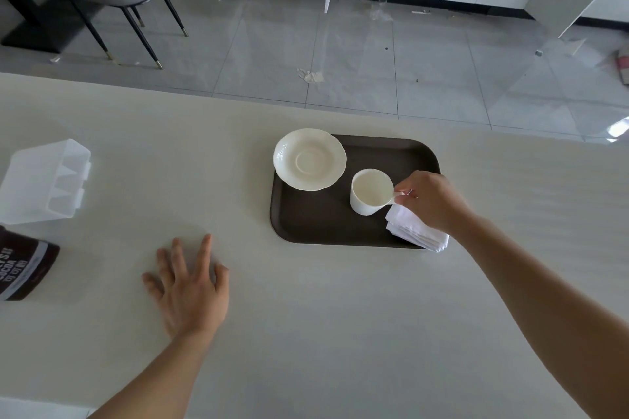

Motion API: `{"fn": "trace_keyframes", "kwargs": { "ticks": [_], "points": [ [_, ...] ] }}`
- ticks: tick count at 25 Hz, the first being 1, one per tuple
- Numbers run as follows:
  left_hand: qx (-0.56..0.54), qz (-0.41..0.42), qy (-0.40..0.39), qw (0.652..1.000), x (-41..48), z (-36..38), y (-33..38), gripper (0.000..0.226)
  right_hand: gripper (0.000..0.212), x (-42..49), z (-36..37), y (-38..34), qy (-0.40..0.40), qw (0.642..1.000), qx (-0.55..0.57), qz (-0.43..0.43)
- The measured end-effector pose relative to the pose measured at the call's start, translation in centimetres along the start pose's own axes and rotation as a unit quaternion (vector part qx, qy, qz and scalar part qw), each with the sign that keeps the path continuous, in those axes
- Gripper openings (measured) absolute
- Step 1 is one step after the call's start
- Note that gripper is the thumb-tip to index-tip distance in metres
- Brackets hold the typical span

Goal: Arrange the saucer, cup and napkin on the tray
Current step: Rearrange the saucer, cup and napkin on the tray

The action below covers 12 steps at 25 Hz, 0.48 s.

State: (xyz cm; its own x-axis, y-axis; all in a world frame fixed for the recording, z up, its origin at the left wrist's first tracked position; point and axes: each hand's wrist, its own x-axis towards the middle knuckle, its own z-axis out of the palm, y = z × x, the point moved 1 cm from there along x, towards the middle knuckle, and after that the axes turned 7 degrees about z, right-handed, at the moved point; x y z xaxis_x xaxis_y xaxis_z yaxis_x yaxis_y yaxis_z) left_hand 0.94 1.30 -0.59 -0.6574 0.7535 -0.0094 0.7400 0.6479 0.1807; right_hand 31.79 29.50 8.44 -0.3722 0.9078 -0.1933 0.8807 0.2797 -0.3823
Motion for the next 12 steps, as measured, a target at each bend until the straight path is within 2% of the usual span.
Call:
{"fn": "trace_keyframes", "kwargs": {
  "ticks": [6, 12],
  "points": [
    [-0.009, 0.002, 0.006, 1.000, -0.1, -0.4, 0.2, 0.062, 0.010, -0.4, 1.0, -0.2, 0.052, 0.998, 0.030, 0.018],
    [-0.006, 0.000, -0.001, 1.000, -0.2, -0.7, 0.5, 0.063, 0.021, 0.4, 2.2, -0.8, 0.121, 0.982, 0.080, 0.120]
  ]
}}
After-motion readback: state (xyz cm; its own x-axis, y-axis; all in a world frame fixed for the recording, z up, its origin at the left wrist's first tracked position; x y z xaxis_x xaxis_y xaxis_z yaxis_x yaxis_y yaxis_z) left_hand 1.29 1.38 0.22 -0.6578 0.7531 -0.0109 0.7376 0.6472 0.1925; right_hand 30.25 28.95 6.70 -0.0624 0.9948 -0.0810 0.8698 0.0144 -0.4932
